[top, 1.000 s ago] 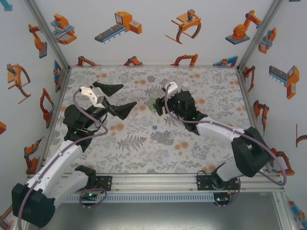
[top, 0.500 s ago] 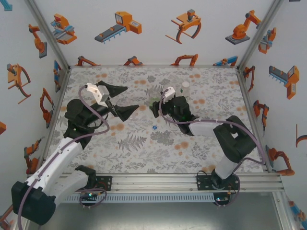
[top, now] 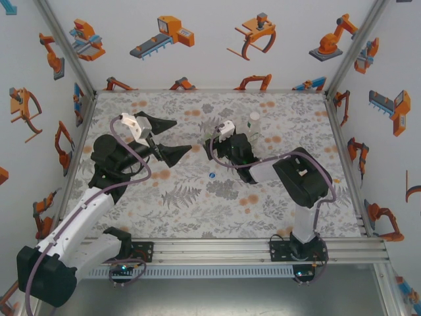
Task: Screw on the bottle caps
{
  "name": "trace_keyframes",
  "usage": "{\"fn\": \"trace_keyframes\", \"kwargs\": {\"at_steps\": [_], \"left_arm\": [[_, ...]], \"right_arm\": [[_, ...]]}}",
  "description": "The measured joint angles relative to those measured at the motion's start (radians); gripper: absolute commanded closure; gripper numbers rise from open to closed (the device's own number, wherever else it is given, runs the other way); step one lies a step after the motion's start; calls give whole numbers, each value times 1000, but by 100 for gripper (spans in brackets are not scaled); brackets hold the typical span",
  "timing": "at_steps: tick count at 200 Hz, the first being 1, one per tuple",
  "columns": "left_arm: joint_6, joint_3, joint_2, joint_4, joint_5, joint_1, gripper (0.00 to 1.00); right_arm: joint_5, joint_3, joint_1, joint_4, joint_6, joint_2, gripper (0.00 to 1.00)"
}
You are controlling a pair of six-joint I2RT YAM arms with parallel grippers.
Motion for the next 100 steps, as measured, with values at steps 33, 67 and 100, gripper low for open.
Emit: {"fn": "trace_keyframes", "kwargs": {"at_steps": [33,67,100], "left_arm": [[3,7,8,-17,3,0,3],[8,11,11,-33,3,-1,3],[19,11,11,-49,3,-2,3]], "right_arm": [[3,0,-1,7,-6,5,34],[3,3,-1,21,-9,10,33],[2,20,-3,27,-9,39,34]]}}
